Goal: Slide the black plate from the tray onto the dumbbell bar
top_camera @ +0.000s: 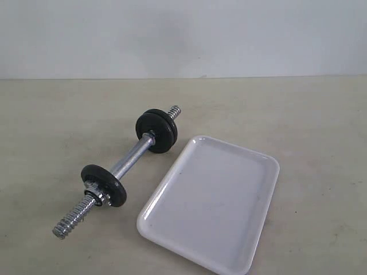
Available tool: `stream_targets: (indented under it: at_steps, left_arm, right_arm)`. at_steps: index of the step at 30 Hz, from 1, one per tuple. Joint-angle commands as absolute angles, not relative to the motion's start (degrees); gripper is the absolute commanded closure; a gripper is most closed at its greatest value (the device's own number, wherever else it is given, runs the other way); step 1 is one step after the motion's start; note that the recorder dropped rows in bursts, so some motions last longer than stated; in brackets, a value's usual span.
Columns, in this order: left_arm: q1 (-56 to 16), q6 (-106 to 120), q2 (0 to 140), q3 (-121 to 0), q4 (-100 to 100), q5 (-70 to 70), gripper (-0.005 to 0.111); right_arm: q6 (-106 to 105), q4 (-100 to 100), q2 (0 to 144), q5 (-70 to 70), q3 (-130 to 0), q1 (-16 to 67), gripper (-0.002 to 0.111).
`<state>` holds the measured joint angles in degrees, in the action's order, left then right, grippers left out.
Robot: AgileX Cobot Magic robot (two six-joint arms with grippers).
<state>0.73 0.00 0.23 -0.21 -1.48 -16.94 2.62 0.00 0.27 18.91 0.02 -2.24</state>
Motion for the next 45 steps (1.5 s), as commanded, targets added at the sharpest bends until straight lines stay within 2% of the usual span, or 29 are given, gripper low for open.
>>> stream_targets:
  at_steps: [1,45]
  left_arm:
    - [0.8,-1.2,0.0,0.0,-1.0,-17.1,0.102]
    - [0.8,3.1,0.0,0.0,2.1,-16.3,0.102]
  right_arm:
    - [2.5,-0.3,0.0,18.7,0.0,-2.3,0.109]
    - [2.5,-0.3,0.0,18.7,0.0,-2.3,0.109]
